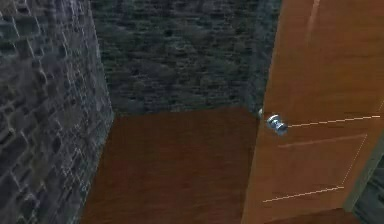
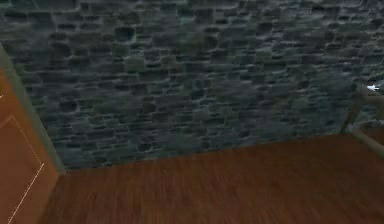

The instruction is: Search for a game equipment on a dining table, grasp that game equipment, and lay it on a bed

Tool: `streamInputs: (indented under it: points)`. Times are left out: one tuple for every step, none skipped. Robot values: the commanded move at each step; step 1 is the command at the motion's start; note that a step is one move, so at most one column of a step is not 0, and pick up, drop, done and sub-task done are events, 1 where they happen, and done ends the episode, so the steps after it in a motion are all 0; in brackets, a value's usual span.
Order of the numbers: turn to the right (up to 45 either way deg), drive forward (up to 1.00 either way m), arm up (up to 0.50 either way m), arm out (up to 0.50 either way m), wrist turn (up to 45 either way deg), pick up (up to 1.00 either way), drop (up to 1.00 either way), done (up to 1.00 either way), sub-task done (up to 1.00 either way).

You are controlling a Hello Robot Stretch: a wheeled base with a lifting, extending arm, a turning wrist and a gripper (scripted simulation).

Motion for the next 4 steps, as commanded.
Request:
streamInputs:
  points:
    - [0.0, 1.0, 0.0, 0.0, 0.0, 0.0, 0.0, 0.0, 0.0]
    - [-9.0, 0.0, 0.0, 0.0, 0.0, 0.0, 0.0, 0.0, 0.0]
    - [0.0, 0.15, 0.0, 0.0, 0.0, 0.0, 0.0, 0.0, 0.0]
    - [39.0, 0.0, 0.0, 0.0, 0.0, 0.0, 0.0, 0.0, 0.0]
